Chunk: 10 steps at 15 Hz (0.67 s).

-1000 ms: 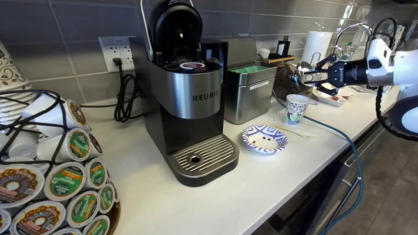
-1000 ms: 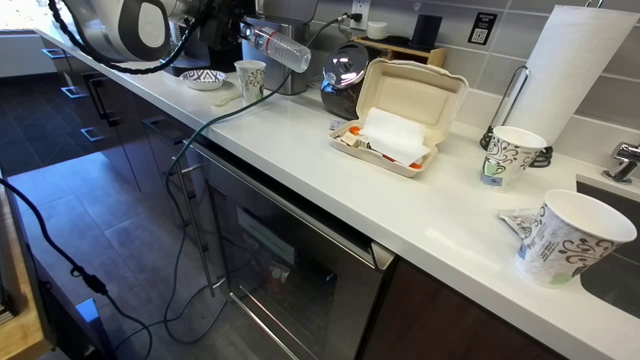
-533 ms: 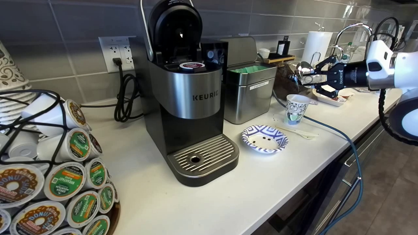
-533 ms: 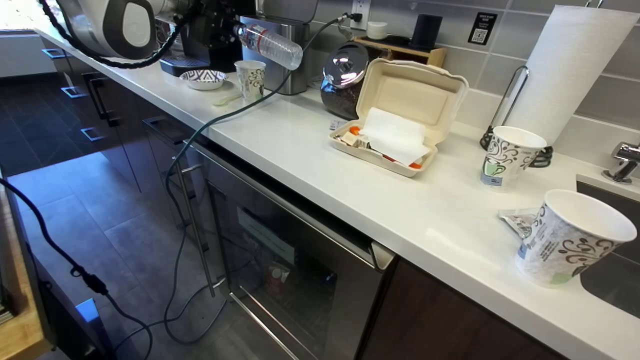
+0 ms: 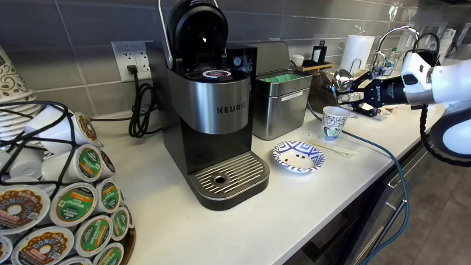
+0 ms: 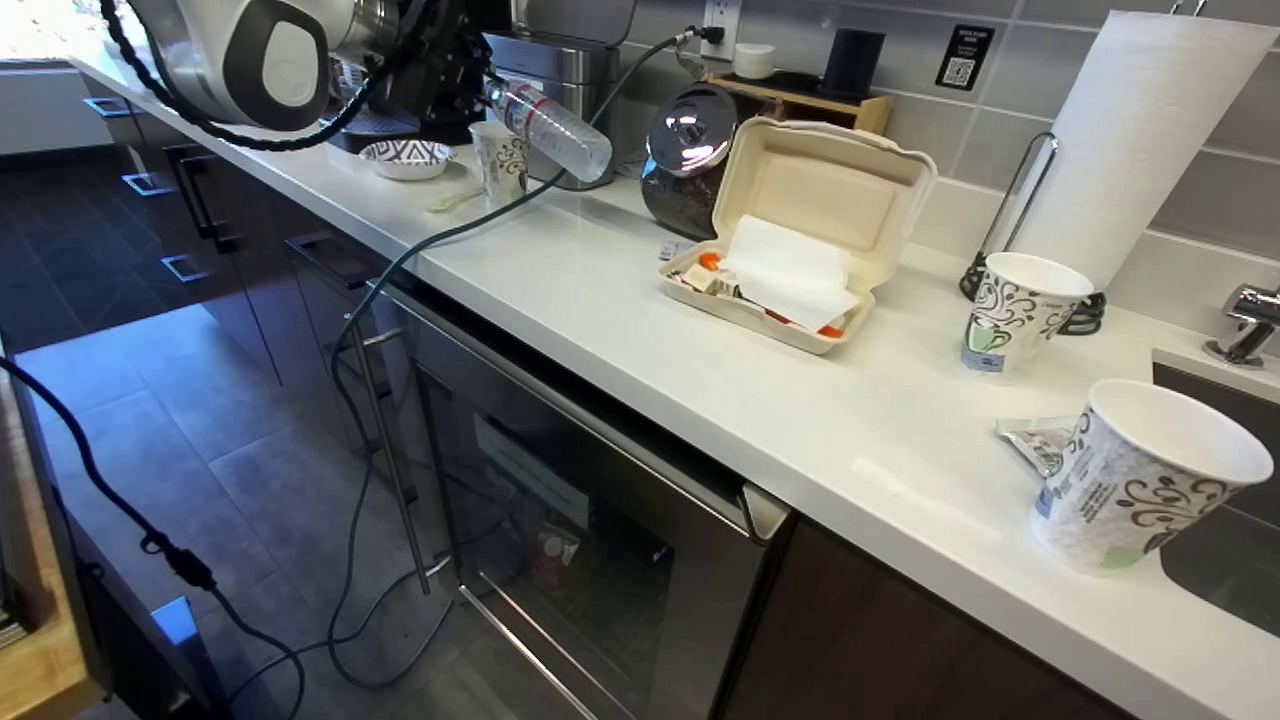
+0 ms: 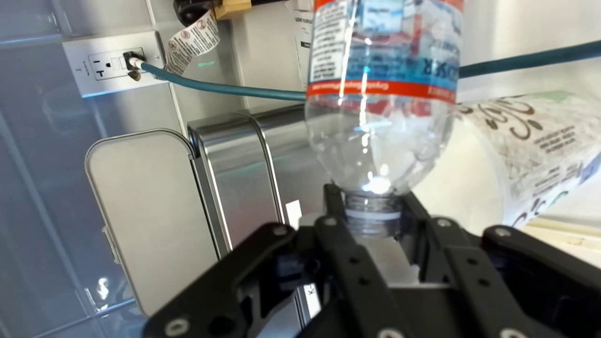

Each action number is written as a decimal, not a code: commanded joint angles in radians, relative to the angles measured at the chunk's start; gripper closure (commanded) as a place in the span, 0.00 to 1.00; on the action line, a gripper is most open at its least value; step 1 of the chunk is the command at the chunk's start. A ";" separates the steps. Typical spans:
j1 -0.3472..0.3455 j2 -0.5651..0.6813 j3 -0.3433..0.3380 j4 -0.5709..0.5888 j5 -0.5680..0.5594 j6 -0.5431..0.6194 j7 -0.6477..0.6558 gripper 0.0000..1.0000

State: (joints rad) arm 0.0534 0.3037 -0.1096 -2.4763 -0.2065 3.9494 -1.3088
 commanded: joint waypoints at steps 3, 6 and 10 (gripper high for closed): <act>-0.005 0.015 -0.007 0.014 0.002 0.013 -0.008 0.92; -0.012 0.023 -0.017 0.020 -0.003 0.023 -0.015 0.92; -0.010 0.021 -0.033 0.025 0.000 0.048 -0.037 0.92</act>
State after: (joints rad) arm 0.0480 0.3209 -0.1342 -2.4624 -0.2064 3.9565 -1.3102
